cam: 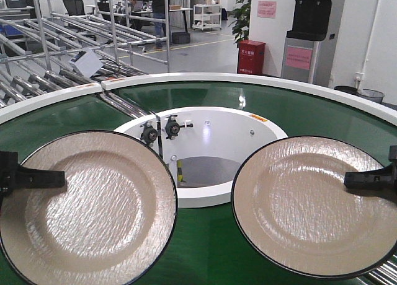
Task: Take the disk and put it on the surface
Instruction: 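Lift both plates upright off the conveyor with both grippers, then hold both plates while the base drives to the steel table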
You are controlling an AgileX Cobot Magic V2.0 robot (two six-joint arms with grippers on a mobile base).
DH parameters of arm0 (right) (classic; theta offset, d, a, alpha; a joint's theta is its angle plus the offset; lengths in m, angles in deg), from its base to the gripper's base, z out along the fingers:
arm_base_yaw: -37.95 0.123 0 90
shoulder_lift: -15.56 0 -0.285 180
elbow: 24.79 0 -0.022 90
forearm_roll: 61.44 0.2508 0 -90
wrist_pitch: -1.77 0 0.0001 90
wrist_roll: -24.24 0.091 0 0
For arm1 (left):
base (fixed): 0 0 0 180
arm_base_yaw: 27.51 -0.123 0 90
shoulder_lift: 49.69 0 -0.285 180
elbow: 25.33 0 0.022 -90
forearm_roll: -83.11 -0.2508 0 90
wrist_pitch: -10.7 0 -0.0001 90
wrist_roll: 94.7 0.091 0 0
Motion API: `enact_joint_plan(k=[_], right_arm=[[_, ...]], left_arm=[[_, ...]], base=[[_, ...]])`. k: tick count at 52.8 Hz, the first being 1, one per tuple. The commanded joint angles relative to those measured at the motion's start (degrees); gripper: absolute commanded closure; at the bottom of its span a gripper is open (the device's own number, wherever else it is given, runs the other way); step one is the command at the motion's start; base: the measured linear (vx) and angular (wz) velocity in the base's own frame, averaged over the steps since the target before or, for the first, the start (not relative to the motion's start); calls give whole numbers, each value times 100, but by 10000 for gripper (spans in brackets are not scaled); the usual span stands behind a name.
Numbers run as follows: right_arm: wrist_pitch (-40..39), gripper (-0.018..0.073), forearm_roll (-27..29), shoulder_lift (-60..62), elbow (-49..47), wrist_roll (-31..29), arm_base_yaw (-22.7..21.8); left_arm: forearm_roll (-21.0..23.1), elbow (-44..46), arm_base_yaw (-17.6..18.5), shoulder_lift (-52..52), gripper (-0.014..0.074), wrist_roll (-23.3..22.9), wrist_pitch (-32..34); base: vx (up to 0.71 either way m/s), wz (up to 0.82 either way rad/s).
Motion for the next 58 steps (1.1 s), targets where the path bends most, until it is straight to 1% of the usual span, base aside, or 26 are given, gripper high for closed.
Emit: enact_joint_plan(k=[1,16,28,40,58], right_arm=[[167,568,737,245,-176,-2,-18],[167,568,737,245,-176,-2,-18],[167,568,737,245,-176,-2,-18],[167,568,737,245,-176,-2,-18],[167,568,737,245,-176,-2,-18]], left_arm=[[758,190,7,-255,604,-91,-116],[758,190,6,-250,604,-91,-116],[758,190,6,-250,604,-91,-116],[758,190,6,-248,604,-86,-116],[758,190,6,-248,604,-86,-116]], base=[[0,0],[-1,-4],[-6,-25],[-12,-47],[-16,-62]])
